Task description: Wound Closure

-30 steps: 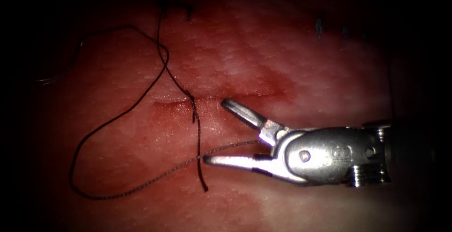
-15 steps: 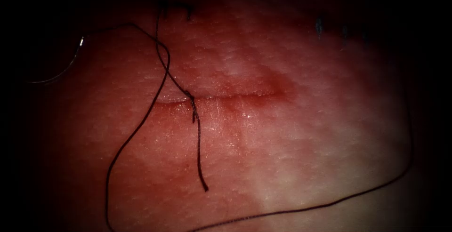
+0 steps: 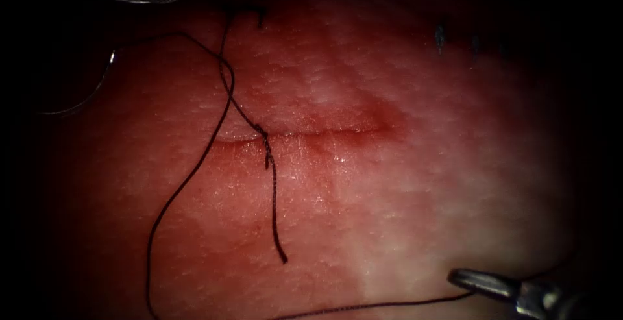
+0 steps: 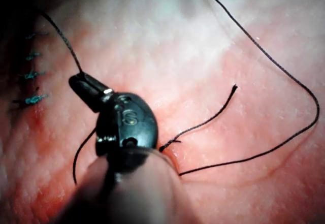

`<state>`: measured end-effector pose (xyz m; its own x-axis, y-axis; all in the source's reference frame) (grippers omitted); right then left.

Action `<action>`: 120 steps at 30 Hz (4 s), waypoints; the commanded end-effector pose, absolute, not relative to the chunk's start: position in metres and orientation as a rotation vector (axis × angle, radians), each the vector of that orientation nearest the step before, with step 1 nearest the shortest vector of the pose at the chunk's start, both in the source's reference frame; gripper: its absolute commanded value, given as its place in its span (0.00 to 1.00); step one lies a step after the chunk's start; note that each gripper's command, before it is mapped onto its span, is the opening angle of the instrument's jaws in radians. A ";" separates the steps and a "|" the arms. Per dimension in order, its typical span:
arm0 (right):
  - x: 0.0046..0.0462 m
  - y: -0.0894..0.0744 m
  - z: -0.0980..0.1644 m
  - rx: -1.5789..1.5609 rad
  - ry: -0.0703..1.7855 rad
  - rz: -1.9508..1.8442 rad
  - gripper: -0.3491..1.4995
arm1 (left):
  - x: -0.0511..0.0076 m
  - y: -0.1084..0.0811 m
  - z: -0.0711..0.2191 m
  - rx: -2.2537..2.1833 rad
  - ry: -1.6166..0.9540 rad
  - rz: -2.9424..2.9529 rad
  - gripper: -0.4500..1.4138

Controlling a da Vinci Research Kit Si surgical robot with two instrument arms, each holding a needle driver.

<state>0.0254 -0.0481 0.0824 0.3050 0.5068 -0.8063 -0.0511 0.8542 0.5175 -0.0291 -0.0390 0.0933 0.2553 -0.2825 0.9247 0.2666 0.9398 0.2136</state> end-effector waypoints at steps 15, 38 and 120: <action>0.0447 -0.040 0.093 0.408 1.473 0.292 0.18 | -0.0288 -0.044 0.088 0.127 -1.315 -0.404 0.00; 0.0475 -0.036 0.101 0.300 1.642 0.594 0.00 | -0.0246 -0.049 0.090 0.141 -1.367 -0.719 0.00; 0.0420 -0.042 0.102 0.750 1.199 -0.829 0.70 | -0.0242 -0.048 0.105 0.198 -1.291 -0.782 0.00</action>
